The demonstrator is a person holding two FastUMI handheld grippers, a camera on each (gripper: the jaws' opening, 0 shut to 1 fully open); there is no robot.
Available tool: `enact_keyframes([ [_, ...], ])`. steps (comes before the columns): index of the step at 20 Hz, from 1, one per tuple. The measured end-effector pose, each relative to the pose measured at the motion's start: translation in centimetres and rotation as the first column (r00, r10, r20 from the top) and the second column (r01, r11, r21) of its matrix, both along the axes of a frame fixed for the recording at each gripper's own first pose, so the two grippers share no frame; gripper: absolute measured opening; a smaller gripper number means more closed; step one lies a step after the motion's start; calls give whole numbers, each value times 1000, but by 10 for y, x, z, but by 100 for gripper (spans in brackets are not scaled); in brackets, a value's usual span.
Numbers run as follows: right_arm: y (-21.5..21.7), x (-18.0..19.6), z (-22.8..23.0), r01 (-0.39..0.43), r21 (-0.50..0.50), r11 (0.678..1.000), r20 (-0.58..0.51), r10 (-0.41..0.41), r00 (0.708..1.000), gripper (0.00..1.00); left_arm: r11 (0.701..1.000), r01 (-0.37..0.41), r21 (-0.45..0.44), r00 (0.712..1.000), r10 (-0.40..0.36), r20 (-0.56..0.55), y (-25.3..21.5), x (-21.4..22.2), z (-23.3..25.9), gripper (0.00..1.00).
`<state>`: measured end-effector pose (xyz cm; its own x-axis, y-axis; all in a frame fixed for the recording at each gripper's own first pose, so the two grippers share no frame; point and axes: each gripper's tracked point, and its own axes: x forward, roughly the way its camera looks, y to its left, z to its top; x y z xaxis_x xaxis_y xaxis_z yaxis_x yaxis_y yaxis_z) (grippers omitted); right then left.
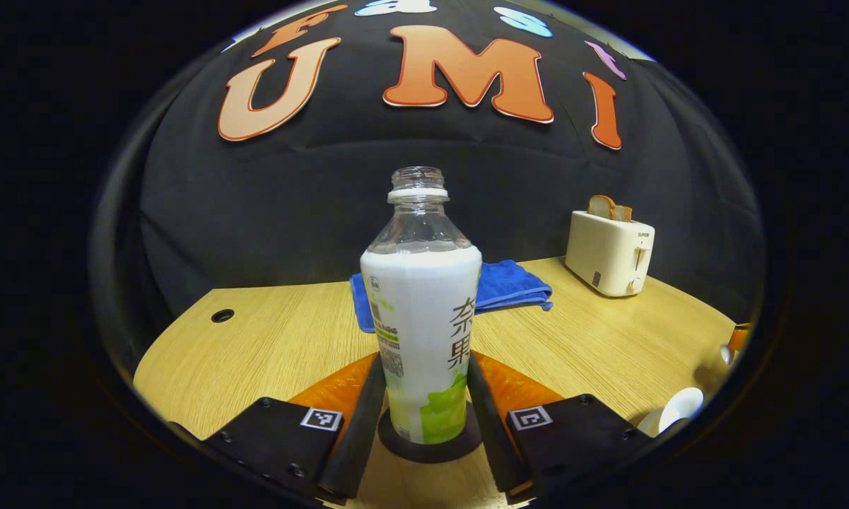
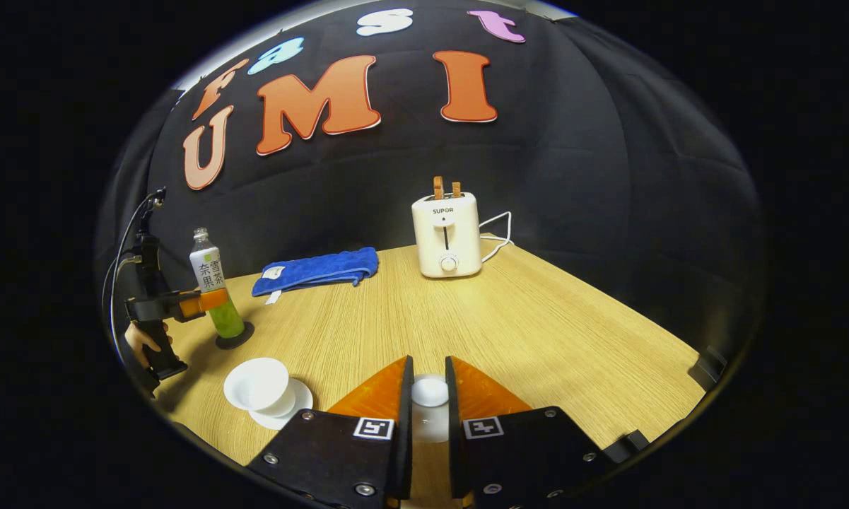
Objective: Open the teacup lid with one hand, grasp the water bottle and pour water into the teacup with the other hand; after pouring, place the water bottle on the coaster and then close the teacup lid.
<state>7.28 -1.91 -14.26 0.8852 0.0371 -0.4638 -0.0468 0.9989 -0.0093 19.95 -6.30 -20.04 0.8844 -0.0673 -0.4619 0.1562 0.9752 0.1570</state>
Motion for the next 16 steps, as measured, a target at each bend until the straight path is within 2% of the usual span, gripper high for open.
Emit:
enact_keyframes([
  [4, 0, -1, 1, -1, 1, 1000, 2, 1, 1000, 22, 1000, -6, 1, 1000, 6, -2, 3, -3, 2, 73],
  [5, 0, -1, 1, 0, 1, 1000, 2, 0, 1000, 22, 1000, -8, -2, 1000, 8, -3, 3, -3, 3, 70],
  [6, 1, -1, 2, 0, 2, 1000, 2, 0, 1000, 22, 1000, -9, 0, 1000, 9, -5, 4, -5, 3, 73],
  [7, 1, -1, 3, 0, 3, 1000, 4, 0, 1000, 22, 1000, -12, 4, 1000, 12, -6, 5, -4, 3, 71],
  [8, 1, -2, 3, 1, 3, 1000, 6, -1, 1000, 22, 1000, -17, 8, 1000, 17, -5, 6, -5, 2, 75],
  [13, 2, -3, 6, -2, 1, 1000, 12, 2, 1000, 22, 1000, -26, -7, 1000, 26, -15, 8, -14, 6, 82],
  [14, 2, -3, 6, -3, 1, 1000, 13, 3, 1000, 22, 999, -32, -10, 999, 32, -23, 11, -17, 5, 88],
  [16, 2, -3, 6, -2, 5, 1000, 12, 2, 1000, 22, 999, -38, -34, 999, 37, -24, 12, -22, 6, 93],
])
